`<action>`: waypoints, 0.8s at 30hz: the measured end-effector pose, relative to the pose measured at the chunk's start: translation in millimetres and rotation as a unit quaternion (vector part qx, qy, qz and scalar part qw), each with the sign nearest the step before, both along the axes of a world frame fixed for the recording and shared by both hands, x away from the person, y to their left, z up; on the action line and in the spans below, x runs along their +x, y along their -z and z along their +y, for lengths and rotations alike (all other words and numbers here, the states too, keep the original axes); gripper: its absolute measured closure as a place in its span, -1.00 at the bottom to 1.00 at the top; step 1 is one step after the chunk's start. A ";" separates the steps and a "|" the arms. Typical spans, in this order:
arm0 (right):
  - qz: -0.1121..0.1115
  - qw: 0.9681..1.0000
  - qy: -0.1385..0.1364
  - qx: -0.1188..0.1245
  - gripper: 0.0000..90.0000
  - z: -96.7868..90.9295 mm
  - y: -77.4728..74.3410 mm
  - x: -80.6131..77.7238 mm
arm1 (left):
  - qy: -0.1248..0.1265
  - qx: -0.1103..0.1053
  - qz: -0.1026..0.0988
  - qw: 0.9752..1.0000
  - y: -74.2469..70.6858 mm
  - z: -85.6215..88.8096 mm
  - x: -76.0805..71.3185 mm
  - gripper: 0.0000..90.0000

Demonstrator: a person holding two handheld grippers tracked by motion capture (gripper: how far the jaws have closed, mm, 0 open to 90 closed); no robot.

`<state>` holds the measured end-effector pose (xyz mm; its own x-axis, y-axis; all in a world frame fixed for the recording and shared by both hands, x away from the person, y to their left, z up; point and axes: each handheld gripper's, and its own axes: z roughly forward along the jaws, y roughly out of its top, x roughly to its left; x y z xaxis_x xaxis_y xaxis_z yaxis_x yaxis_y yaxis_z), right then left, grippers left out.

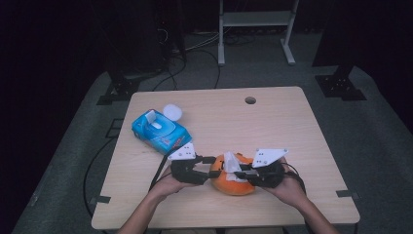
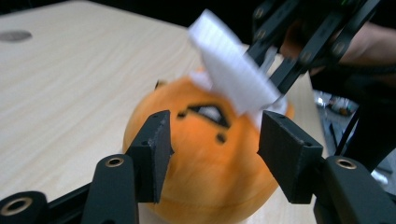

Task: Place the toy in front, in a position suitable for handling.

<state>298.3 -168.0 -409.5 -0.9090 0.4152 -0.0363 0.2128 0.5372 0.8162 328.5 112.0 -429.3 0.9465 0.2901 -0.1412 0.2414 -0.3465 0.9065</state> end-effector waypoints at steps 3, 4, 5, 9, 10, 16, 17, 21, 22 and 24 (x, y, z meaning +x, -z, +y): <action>0.004 1.000 0.007 -0.001 0.66 -5.5 0.5 -0.6 | 0.004 0.003 0.005 1.000 5.2 -4.6 -1.4 0.07; 0.008 1.000 0.009 0.002 0.67 -9.9 1.3 -0.5 | 0.007 0.010 0.006 1.000 5.7 -7.1 -4.2 0.12; 0.008 1.000 0.009 0.002 0.67 -9.9 1.3 -0.5 | 0.007 0.010 0.006 1.000 5.7 -7.1 -4.2 0.13; 0.022 1.000 0.015 0.012 0.67 -19.3 2.5 -0.7 | 0.014 0.027 -0.002 1.000 6.1 -10.4 -13.5 0.14; 0.024 1.000 0.014 0.013 0.67 -20.2 2.7 -1.4 | 0.018 0.031 -0.004 0.999 7.3 -11.2 -18.4 0.14; 0.034 0.999 0.010 0.016 0.71 -19.9 6.5 -7.2 | 0.017 0.012 -0.021 1.000 -1.3 -9.1 -24.8 -0.02; 0.035 0.999 0.010 0.018 0.72 -19.7 7.1 -7.4 | 0.012 0.013 -0.028 0.999 -4.1 -10.3 -24.2 -0.05; 0.037 0.999 0.006 0.020 0.72 -16.5 7.1 -8.6 | -0.001 0.022 -0.038 0.999 -6.0 -19.2 -16.8 -0.13; 0.033 0.999 0.004 0.018 0.72 -15.6 6.9 -9.3 | -0.001 0.032 -0.038 0.999 -2.9 -21.5 -15.2 -0.12; 0.030 0.999 0.004 0.016 0.71 -15.6 6.4 -10.3 | 0.000 0.034 -0.031 0.999 6.8 -22.6 -12.4 -0.07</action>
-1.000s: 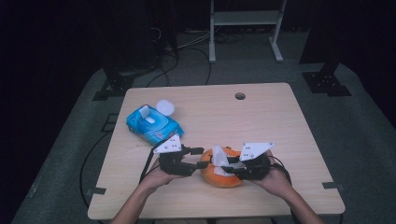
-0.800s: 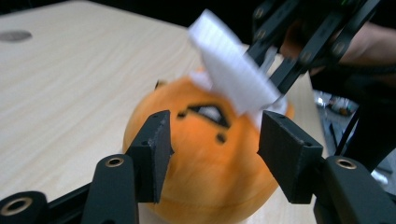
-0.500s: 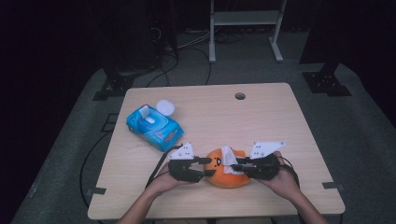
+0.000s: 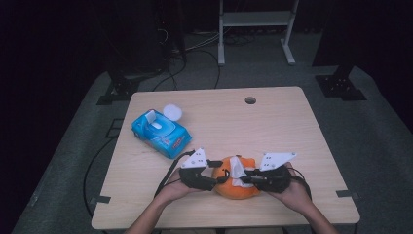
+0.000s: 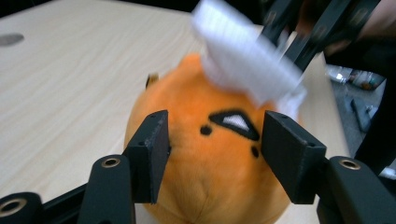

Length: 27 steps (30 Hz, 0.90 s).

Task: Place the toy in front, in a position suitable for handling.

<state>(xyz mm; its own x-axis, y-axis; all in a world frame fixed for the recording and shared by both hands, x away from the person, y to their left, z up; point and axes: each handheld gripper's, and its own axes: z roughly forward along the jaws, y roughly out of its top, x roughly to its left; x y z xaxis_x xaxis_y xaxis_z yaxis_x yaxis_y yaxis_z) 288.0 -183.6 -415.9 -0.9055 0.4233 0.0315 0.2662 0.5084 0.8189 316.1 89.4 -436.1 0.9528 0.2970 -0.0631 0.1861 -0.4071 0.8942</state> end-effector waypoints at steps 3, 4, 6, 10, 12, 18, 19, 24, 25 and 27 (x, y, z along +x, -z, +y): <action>0.005 1.000 0.001 0.006 0.71 -4.5 0.1 0.0 | -0.006 -0.032 0.026 0.999 10.3 5.7 1.9 -0.04; 0.009 1.000 0.000 0.011 0.72 -6.6 0.4 0.3 | -0.005 -0.030 0.025 0.999 10.5 6.3 0.9 -0.04; 0.016 1.000 0.000 0.020 0.73 -10.9 0.6 -0.4 | -0.008 -0.024 0.019 0.999 9.3 7.1 -1.9 -0.04; 0.019 1.000 0.012 0.021 0.77 -22.4 0.3 -4.0 | -0.012 -0.025 0.018 0.999 11.5 8.8 -4.6 -0.04; 0.024 0.999 0.021 0.017 0.83 -28.1 0.6 -4.3 | -0.015 -0.023 0.019 0.999 12.1 11.7 -4.7 -0.04; 0.019 0.999 0.028 0.020 0.86 -19.4 -5.5 -4.0 | -0.016 -0.013 0.010 1.000 11.5 9.5 -6.2 -0.05; 0.013 0.999 0.027 0.017 0.86 -13.8 -6.1 -4.1 | -0.016 -0.009 0.009 1.000 11.7 9.9 -5.9 -0.05; 0.021 0.999 0.029 0.018 0.86 -12.9 -3.5 0.7 | -0.017 -0.008 0.012 1.000 12.8 13.0 -4.6 -0.04; 0.025 0.999 0.035 0.019 0.87 -16.9 -1.8 1.9 | -0.018 -0.009 0.012 1.000 12.4 11.2 -5.3 -0.04; 0.036 0.998 0.047 0.022 0.87 -25.1 1.3 3.2 | -0.019 -0.004 0.006 1.000 11.8 9.2 -6.6 -0.04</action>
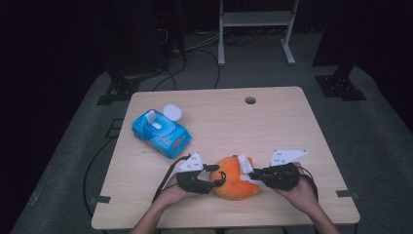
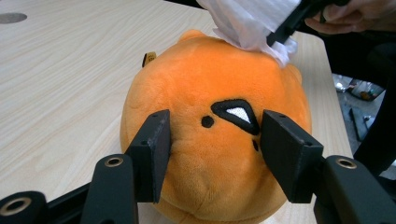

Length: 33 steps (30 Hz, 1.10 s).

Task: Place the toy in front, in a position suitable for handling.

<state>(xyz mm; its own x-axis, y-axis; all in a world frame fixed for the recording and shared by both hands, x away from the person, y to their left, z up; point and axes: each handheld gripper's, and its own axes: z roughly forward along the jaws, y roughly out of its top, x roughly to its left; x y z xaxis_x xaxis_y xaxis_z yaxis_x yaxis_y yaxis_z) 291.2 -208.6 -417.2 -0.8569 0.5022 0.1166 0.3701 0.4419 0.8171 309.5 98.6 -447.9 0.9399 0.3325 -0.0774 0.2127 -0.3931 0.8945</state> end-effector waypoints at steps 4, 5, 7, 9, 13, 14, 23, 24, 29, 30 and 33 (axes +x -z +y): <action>-0.001 1.000 -0.004 0.017 0.87 -2.4 -5.4 -3.9 | -0.005 0.004 0.004 1.000 0.2 0.0 0.5 -0.03; -0.003 1.000 -0.012 0.017 0.87 0.9 -6.3 -5.5 | -0.005 0.006 0.005 1.000 0.1 0.8 1.1 -0.03; -0.006 1.000 -0.023 -0.001 0.87 7.0 -4.2 -7.2 | -0.005 0.007 0.007 1.000 0.4 2.3 1.5 -0.03; -0.001 1.000 -0.026 -0.006 0.87 7.1 -2.4 -6.7 | -0.005 0.005 0.008 1.000 0.7 2.7 1.7 -0.03; 0.018 1.000 -0.008 -0.012 0.87 -11.9 3.1 -0.5 | -0.008 0.006 0.009 1.000 1.5 3.4 4.2 -0.02; 0.018 1.000 -0.008 -0.012 0.87 -11.9 3.1 -0.5 | -0.008 0.006 0.009 1.000 1.5 3.4 4.2 -0.02; 0.017 1.000 -0.017 -0.006 0.86 -10.1 -0.4 -1.0 | -0.010 0.009 0.009 1.000 3.0 4.3 4.6 -0.02; 0.016 1.000 -0.012 -0.001 0.86 -10.5 -1.0 -1.0 | -0.009 0.009 0.010 1.000 3.1 3.7 4.2 -0.02; 0.001 1.000 -0.006 -0.005 0.86 1.3 -2.3 0.8 | -0.007 0.014 0.002 1.000 3.0 1.8 2.4 -0.02; 0.001 1.000 -0.002 -0.003 0.86 2.4 -2.6 2.8 | -0.007 0.013 0.004 1.000 3.0 0.8 1.6 -0.02; 0.005 1.000 0.014 0.019 0.86 2.5 -4.1 10.5 | 0.014 0.018 -0.008 1.000 2.1 -4.7 -3.2 -0.02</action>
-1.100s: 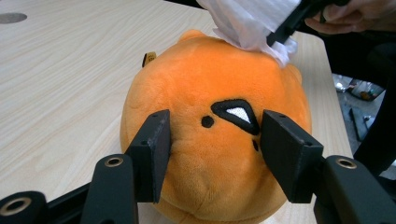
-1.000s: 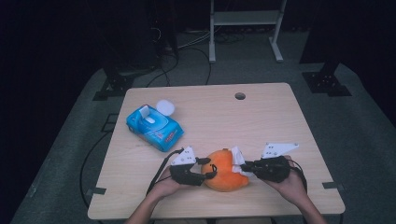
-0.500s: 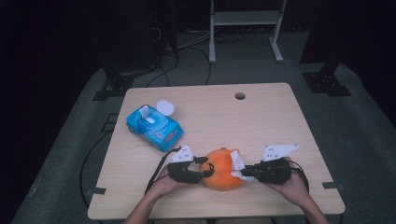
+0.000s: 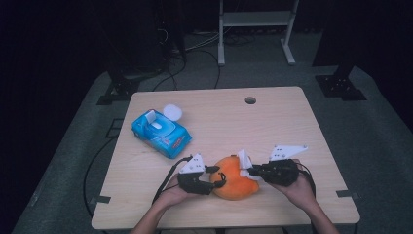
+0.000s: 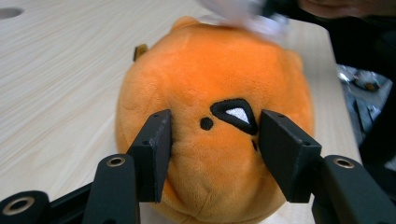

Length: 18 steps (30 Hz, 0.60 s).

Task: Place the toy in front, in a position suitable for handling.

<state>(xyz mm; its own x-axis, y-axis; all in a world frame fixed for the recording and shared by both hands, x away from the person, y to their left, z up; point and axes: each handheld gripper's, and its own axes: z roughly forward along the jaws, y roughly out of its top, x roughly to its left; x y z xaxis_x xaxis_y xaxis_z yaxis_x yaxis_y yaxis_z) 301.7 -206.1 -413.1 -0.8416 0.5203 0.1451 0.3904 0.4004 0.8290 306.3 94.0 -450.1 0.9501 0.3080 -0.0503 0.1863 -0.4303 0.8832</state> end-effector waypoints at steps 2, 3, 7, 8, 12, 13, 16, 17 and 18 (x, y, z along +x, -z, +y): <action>0.001 1.000 0.009 0.003 0.86 0.4 -0.4 4.1 | 0.000 0.004 -0.006 1.000 -1.0 -3.0 -2.2 -0.02; 0.004 1.000 0.013 0.002 0.86 0.7 0.7 5.4 | -0.001 0.004 -0.005 1.000 -1.5 -2.6 -1.6 -0.03; 0.018 1.000 0.015 0.001 0.86 0.6 4.5 3.9 | -0.005 -0.016 0.011 1.000 -5.3 1.5 1.7 -0.13; 0.019 1.000 0.014 -0.002 0.86 1.5 5.9 -0.2 | -0.013 -0.027 0.024 0.999 -9.3 1.9 3.3 -0.31; 0.021 1.000 0.002 -0.005 0.87 3.4 5.6 -7.3 | -0.016 -0.028 0.031 0.999 -9.1 -2.0 2.5 -0.32; 0.021 1.000 -0.005 -0.007 0.86 4.9 4.7 -10.7 | -0.011 -0.017 0.026 0.999 -5.8 -4.0 1.7 -0.28; 0.016 1.000 -0.002 -0.010 0.87 2.0 4.3 -9.5 | -0.011 -0.010 0.019 1.000 -4.3 -4.2 0.7 -0.21; 0.019 1.000 0.003 -0.011 0.87 -1.0 3.6 -8.1 | -0.011 -0.010 0.019 1.000 -4.3 -4.2 0.7 -0.20; 0.019 1.000 0.003 -0.011 0.87 -1.0 3.6 -8.1 | -0.012 -0.009 0.017 1.000 -4.2 -4.6 0.0 -0.20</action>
